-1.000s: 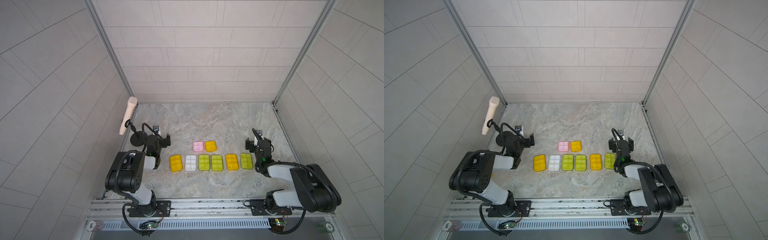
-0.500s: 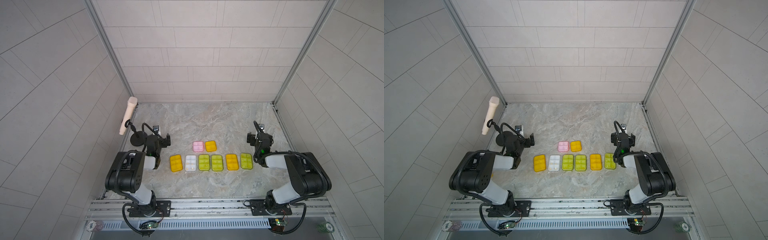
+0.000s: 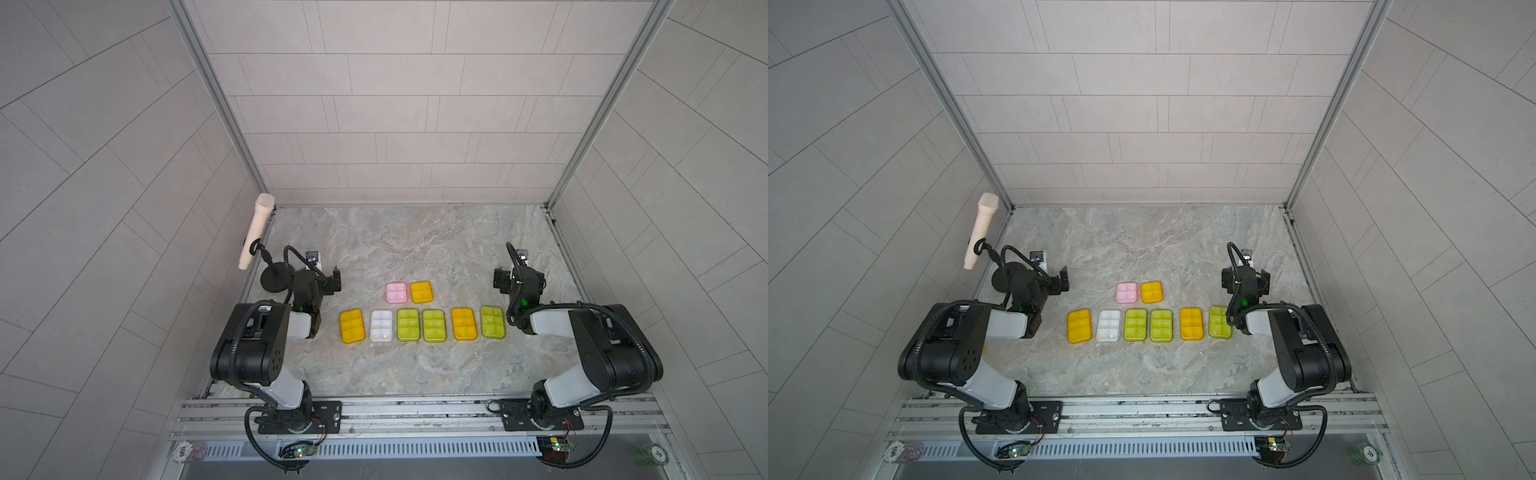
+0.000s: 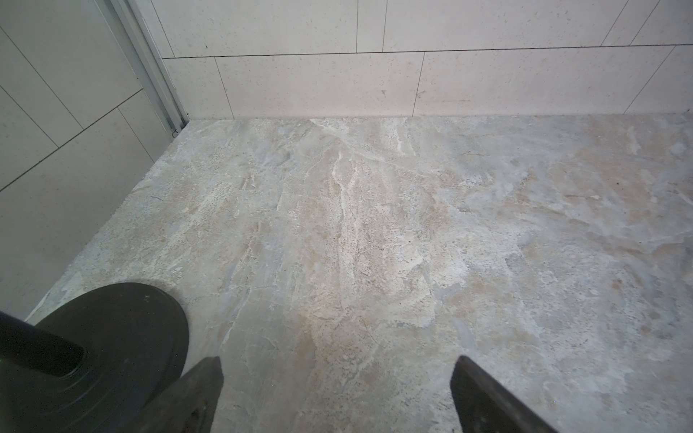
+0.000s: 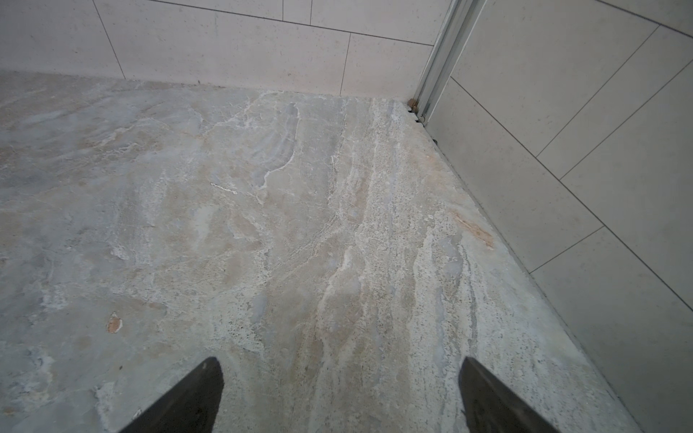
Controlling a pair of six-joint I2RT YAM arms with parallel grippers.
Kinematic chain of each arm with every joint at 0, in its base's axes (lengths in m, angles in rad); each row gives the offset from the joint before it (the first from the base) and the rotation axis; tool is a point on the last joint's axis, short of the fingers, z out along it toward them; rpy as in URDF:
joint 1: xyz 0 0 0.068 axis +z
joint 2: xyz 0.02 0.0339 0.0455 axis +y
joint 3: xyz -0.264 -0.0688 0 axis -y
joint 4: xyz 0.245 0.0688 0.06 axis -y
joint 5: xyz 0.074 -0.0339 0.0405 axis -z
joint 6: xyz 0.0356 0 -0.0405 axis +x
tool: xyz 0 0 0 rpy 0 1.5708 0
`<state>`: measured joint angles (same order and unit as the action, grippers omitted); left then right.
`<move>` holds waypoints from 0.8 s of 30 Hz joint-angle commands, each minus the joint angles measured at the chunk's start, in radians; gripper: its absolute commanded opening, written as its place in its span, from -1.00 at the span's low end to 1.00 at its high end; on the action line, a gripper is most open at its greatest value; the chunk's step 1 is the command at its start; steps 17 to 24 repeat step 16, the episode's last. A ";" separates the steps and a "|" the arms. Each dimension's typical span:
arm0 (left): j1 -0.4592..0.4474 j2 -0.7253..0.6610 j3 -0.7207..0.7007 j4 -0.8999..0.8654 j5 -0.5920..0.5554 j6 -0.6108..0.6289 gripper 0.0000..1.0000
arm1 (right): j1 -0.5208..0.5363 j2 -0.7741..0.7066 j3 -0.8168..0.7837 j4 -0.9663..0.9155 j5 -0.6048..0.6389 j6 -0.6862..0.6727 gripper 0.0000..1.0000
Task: Close pillboxes
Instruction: Reset both arms
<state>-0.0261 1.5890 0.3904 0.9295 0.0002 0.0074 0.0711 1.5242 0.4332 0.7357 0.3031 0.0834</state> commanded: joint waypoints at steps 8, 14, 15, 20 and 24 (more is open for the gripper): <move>0.003 0.002 -0.001 0.016 0.004 0.004 1.00 | 0.005 -0.010 -0.002 -0.009 0.019 -0.002 0.99; 0.002 0.002 -0.002 0.016 0.004 0.005 1.00 | 0.004 -0.010 -0.001 -0.012 0.016 -0.002 0.99; 0.003 0.002 -0.002 0.017 0.004 0.004 1.00 | 0.004 -0.012 -0.003 -0.010 0.016 -0.001 1.00; 0.003 0.002 -0.003 0.016 0.004 0.004 1.00 | 0.004 -0.015 -0.007 -0.005 0.018 -0.002 0.99; 0.003 0.002 -0.003 0.016 0.004 0.004 1.00 | 0.004 -0.015 -0.007 -0.005 0.018 -0.002 0.99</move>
